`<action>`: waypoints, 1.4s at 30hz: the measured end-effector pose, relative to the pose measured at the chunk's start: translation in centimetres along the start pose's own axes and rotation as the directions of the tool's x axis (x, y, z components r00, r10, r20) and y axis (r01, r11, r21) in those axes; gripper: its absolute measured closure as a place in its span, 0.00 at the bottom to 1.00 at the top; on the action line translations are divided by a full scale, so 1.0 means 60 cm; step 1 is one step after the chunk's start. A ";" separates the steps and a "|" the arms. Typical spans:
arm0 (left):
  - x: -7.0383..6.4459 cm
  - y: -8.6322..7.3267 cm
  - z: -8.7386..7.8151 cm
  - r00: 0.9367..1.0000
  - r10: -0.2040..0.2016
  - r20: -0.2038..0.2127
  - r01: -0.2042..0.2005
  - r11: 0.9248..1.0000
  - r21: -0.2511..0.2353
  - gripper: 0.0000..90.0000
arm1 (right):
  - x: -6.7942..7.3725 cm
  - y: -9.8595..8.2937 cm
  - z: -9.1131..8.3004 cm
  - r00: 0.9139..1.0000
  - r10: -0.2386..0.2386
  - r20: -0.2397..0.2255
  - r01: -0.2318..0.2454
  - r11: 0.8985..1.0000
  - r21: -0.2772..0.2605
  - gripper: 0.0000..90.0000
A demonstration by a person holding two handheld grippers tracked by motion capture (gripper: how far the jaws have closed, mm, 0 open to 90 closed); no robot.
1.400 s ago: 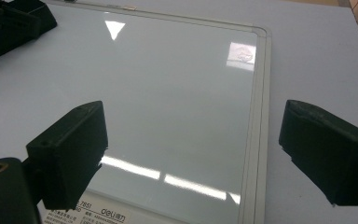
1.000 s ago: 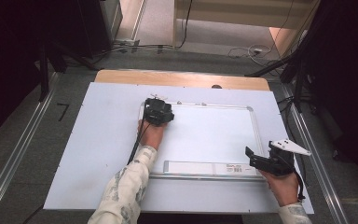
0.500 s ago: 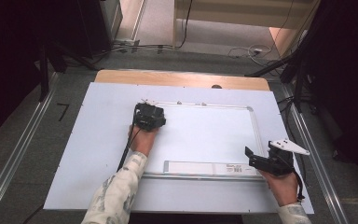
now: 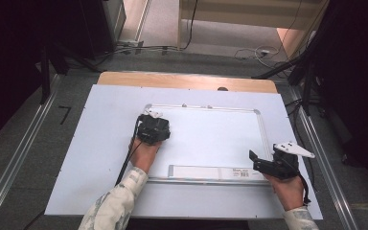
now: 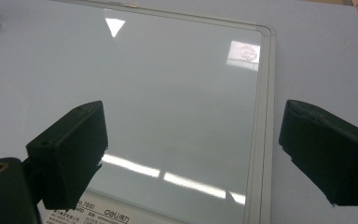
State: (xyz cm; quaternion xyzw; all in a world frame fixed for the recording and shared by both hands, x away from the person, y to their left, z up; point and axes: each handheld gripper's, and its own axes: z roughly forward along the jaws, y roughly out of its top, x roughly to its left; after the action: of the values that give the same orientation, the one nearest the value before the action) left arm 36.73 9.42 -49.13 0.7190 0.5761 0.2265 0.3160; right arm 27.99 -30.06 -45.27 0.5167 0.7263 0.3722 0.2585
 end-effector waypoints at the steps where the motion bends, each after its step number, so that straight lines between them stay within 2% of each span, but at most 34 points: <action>1: -0.001 -0.001 -0.001 1.000 -0.001 0.000 0.001 1.000 -0.003 0.46 | 0.000 0.000 0.000 1.000 0.001 0.001 -0.001 1.000 0.001 0.07; 12: -0.003 -0.015 -0.013 1.000 0.011 -0.003 -0.011 1.000 -0.011 0.46 | 0.000 0.000 0.000 1.000 -0.007 -0.001 0.007 1.000 -0.003 0.07; 24: -0.003 -0.022 -0.020 1.000 -0.005 0.001 0.005 1.000 -0.016 0.46 | 0.001 0.000 -0.002 1.000 -0.006 -0.003 0.006 1.000 -0.004 0.07; 28: -0.003 -0.024 -0.023 1.000 -0.003 -0.002 0.003 1.000 -0.004 0.46 | 0.001 0.001 -0.001 1.000 -0.007 -0.002 0.007 1.000 -0.003 0.07; 34: -0.002 -0.025 -0.030 1.000 -0.026 -0.001 0.026 1.000 0.002 0.46 | 0.001 0.001 -0.001 1.000 -0.007 -0.001 0.007 1.000 -0.004 0.07; 36: -0.005 -0.024 -0.038 1.000 -0.031 0.002 0.031 0.999 -0.020 0.46 | 0.000 0.000 -0.002 1.000 -0.005 -0.001 0.005 1.000 -0.003 0.07; 39: -0.006 -0.006 -0.063 0.999 -0.035 -0.002 0.035 0.995 -0.089 0.46 | 0.000 0.000 -0.001 1.000 -0.008 -0.003 0.008 1.000 -0.004 0.07; 42: 0.002 0.014 -0.075 0.998 -0.055 -0.011 0.054 0.993 -0.109 0.46 | 0.003 0.001 0.000 1.000 -0.008 -0.003 0.008 1.000 0.000 0.07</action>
State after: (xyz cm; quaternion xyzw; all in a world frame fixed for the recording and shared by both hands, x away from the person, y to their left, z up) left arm 34.22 10.28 -45.42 0.6832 0.5845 0.2539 0.3566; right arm 27.97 -29.90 -45.22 0.5133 0.7288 0.3720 0.2590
